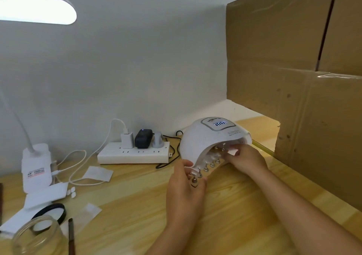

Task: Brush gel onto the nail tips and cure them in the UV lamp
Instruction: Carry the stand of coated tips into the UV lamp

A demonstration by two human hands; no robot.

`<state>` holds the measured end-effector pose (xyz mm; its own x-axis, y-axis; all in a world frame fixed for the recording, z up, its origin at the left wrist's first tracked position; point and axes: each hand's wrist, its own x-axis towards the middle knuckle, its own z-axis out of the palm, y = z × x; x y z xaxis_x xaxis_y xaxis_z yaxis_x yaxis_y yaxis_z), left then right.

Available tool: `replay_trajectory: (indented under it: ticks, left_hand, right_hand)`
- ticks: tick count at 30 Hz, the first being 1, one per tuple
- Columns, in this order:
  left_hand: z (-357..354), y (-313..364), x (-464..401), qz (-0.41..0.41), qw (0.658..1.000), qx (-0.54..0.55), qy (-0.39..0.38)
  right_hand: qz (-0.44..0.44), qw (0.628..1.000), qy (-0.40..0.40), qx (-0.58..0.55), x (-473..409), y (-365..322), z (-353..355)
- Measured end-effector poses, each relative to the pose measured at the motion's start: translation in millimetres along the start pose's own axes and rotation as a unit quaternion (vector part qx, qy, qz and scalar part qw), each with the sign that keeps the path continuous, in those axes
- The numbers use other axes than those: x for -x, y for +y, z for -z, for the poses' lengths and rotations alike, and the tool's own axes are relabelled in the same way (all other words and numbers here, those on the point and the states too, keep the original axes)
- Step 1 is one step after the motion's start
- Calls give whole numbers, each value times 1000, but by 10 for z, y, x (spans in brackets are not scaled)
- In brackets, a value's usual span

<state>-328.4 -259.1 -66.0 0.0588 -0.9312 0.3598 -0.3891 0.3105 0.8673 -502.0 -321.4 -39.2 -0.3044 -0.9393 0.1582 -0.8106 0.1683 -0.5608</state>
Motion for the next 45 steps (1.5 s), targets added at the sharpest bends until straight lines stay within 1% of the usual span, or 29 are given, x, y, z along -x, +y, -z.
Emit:
replay_trajectory:
  ticks: [3, 7, 11, 13, 17, 20, 22, 25, 27, 31, 34, 37, 42, 45]
  left_hand:
    - [-7, -9, -11, 0, 1000, 2, -7]
    - [7, -20, -23, 8, 1000, 15, 0]
    - [21, -16, -20, 21, 999, 34, 2]
    - [29, -11, -14, 23, 999, 39, 5]
    - [26, -7, -5, 17, 999, 43, 5]
    - [21, 1, 5, 20, 999, 44, 5]
    - [21, 0, 8, 23, 999, 45, 9]
    - [21, -10, 9, 23, 998, 49, 13]
    - [20, -11, 8, 22, 998, 50, 13]
    - [20, -13, 10, 24, 998, 56, 15]
    - [21, -23, 13, 29, 998, 61, 14]
    - [20, -20, 4, 34, 997, 61, 12]
    - [23, -31, -10, 41, 997, 60, 13]
    - [18, -36, -16, 42, 997, 59, 14]
  right_hand:
    - [27, 999, 13, 43, -87, -45, -23]
    - [93, 995, 42, 21, -12, -21, 57]
    - [142, 987, 75, -2, 238, 192, 267]
    - [148, 985, 84, 0, 386, 338, 400]
    - [154, 979, 134, 14, 659, 618, 624]
    - [154, 972, 168, 52, 771, 780, 674]
    - [138, 968, 196, 75, 789, 832, 673]
    - [88, 958, 254, 101, 720, 846, 644]
    - [47, 956, 268, 110, 623, 795, 601]
    - [-38, 962, 224, 153, 400, 665, 480]
    - [-86, 955, 223, 175, 257, 609, 408]
    - [-121, 951, 205, 196, 146, 587, 343]
    - [-124, 952, 155, 232, -5, 510, 338]
    - [-106, 959, 150, 216, -22, 507, 322]
